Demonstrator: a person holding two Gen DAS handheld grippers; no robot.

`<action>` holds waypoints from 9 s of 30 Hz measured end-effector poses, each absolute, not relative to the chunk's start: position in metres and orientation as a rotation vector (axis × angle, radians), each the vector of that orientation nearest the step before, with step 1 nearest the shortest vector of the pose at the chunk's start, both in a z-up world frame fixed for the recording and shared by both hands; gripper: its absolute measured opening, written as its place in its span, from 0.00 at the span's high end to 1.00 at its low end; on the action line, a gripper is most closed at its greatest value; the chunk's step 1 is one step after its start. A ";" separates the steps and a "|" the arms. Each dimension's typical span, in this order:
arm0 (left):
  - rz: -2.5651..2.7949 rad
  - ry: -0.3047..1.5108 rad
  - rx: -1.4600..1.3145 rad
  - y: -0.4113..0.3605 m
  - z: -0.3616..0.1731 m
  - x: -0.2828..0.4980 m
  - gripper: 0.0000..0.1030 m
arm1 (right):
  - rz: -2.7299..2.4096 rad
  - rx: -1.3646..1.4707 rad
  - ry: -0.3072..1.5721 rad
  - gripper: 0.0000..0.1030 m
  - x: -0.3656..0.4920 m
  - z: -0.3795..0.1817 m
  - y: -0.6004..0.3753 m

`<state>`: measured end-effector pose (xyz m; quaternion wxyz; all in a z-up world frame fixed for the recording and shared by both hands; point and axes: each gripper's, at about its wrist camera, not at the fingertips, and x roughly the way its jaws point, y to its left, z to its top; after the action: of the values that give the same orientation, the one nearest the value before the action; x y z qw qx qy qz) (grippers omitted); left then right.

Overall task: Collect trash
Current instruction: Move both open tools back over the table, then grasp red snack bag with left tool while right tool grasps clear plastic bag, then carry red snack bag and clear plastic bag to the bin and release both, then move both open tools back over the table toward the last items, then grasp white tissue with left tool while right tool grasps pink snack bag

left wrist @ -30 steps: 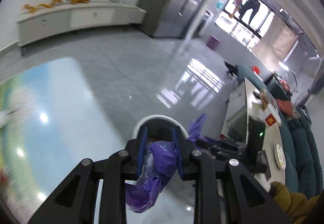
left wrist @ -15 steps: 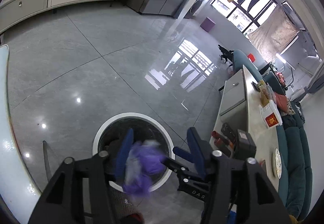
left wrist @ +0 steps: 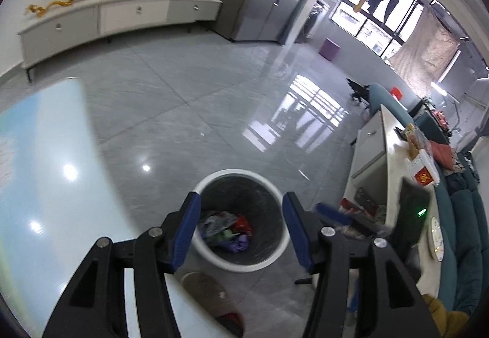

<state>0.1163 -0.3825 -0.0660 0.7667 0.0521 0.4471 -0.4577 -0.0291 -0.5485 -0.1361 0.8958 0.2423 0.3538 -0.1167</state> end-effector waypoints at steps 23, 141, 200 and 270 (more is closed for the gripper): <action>-0.226 0.863 -0.072 0.019 -0.105 0.177 0.48 | 0.045 0.192 0.717 0.56 0.054 -0.033 -0.381; -0.499 0.607 -0.091 -0.074 0.066 0.023 0.84 | 0.221 0.287 0.494 0.72 -0.025 0.016 -0.380; -0.459 0.637 -0.083 -0.109 0.053 0.066 0.46 | -0.032 0.348 0.552 0.51 0.009 -0.015 -0.412; -0.451 0.916 -0.066 -0.063 -0.128 0.378 0.45 | 0.607 -0.008 0.873 0.78 0.201 -0.119 -0.157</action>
<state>0.3780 -0.0634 -0.1278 0.8721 -0.0316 0.4381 -0.2156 0.2007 -0.1574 -0.1185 0.8619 -0.0036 0.4164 0.2892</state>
